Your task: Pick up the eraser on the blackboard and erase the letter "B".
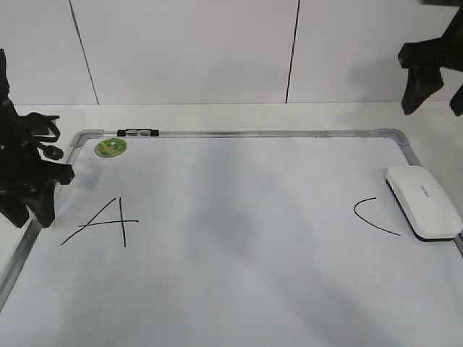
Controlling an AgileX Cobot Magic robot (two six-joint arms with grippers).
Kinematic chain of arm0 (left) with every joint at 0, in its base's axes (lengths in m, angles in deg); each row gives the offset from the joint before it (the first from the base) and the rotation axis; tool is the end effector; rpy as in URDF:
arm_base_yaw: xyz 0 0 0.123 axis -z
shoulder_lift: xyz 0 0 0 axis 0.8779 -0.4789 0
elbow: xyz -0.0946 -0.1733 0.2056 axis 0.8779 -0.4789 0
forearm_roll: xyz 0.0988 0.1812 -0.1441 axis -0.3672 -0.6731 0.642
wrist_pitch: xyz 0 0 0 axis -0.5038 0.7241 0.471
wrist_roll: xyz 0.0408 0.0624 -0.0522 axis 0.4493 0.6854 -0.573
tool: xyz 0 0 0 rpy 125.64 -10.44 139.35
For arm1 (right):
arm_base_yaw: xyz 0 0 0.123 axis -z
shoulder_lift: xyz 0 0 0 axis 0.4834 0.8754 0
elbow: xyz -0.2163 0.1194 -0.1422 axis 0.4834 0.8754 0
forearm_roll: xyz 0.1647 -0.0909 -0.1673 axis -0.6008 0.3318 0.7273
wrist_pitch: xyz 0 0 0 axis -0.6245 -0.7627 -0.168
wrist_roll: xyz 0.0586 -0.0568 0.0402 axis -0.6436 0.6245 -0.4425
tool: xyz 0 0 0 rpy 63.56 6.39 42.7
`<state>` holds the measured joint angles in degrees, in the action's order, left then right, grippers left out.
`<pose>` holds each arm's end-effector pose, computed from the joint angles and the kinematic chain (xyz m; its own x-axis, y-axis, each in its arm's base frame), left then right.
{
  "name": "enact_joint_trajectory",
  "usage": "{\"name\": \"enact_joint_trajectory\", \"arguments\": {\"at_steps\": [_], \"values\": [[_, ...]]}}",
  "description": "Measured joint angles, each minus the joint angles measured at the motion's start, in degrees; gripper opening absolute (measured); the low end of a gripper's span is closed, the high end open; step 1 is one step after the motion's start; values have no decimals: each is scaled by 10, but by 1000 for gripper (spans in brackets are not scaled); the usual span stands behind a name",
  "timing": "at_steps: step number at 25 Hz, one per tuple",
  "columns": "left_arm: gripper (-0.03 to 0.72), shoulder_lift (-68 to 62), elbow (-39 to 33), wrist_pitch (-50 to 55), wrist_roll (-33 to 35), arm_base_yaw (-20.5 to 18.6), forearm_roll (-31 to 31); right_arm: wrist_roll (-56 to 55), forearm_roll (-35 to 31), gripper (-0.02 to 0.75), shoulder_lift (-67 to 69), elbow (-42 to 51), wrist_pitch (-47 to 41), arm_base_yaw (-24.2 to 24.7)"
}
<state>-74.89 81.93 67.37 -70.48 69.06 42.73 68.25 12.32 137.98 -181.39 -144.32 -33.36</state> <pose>0.3590 -0.0550 0.1589 -0.9961 0.0445 0.0759 0.0394 0.9970 -0.0670 0.3647 0.0312 0.3146 -0.9590 0.0031 -0.2834 -0.0118 0.9986 0.0512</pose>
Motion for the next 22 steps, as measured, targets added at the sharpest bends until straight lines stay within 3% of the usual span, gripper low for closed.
{"name": "enact_joint_trajectory", "arguments": {"at_steps": [3,10,16,22], "values": [[358,1,27,9,0,0,0,0,0,570,-31,0,-2,0],[375,57,96,72,0,0,-11,0,-10,571,-122,0,-10,0],[339,133,97,84,0,0,-13,0,-57,571,-209,19,-14,0],[314,254,60,86,0,0,-11,1,-60,570,-345,113,-17,0]]}}
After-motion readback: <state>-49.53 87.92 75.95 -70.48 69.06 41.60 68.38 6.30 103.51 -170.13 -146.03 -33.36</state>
